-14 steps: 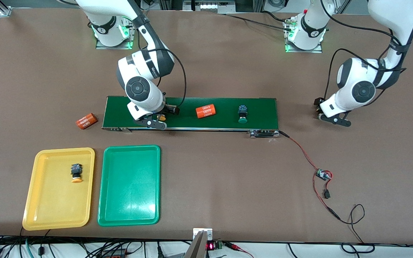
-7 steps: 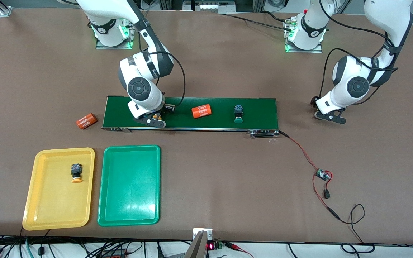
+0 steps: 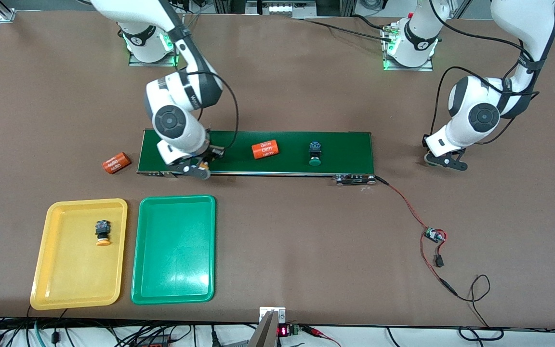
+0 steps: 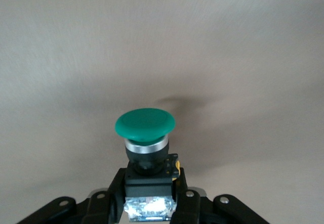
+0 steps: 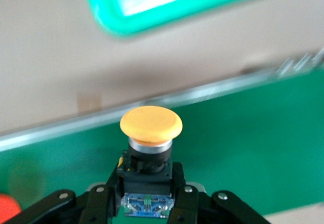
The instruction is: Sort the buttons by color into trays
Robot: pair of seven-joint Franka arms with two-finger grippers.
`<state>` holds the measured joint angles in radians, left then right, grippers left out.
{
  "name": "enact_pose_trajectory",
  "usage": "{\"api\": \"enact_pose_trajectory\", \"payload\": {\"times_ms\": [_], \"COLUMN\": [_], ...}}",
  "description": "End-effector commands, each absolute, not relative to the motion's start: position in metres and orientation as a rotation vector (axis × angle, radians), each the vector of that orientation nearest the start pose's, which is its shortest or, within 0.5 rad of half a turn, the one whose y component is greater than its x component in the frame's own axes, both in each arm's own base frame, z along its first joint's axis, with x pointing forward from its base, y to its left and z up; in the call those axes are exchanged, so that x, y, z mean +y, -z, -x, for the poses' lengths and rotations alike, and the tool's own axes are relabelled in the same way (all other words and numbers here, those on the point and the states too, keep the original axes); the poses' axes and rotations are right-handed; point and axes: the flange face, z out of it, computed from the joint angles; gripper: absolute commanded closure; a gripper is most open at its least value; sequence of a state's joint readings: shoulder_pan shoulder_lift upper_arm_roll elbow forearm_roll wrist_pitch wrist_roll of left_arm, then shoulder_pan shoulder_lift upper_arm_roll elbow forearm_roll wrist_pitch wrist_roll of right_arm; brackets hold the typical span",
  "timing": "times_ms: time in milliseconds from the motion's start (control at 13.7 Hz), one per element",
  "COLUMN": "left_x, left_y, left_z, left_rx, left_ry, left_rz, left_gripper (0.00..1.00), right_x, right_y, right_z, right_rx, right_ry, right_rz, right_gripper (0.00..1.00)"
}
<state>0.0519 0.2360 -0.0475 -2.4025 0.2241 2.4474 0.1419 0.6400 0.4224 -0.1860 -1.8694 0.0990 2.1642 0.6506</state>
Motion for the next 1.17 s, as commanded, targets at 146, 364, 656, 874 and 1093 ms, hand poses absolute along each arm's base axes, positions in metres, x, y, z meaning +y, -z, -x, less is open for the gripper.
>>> {"api": "enact_pose_trajectory", "payload": {"times_ms": [146, 364, 656, 874, 1093], "left_x": [-0.073, -0.148, -0.223, -0.249, -0.249], "left_y": [-0.260, -0.276, -0.265, -0.257, -0.259], "left_z": [-0.511, -0.513, -0.503, -0.498, -0.499], "left_rx": [0.447, 0.553, 0.435, 0.270, 0.253], "left_ry": [-0.408, -0.369, -0.415, -0.379, -0.368], "left_rz": [3.127, 3.211, 3.331, 3.352, 3.354], "left_gripper": [0.85, 0.84, 0.83, 0.77, 0.25], "right_x": [0.164, 0.067, -0.020, -0.064, -0.091], "right_y": [-0.295, -0.276, -0.265, -0.248, -0.218], "right_z": [-0.654, -0.679, -0.716, -0.737, -0.740], "right_rx": [0.038, -0.156, -0.422, -0.471, -0.494], "right_ry": [-0.045, -0.106, -0.081, -0.030, 0.029], "right_rz": [3.302, 3.296, 3.280, 3.284, 3.289], "right_gripper": [1.00, 1.00, 1.00, 1.00, 1.00]}}
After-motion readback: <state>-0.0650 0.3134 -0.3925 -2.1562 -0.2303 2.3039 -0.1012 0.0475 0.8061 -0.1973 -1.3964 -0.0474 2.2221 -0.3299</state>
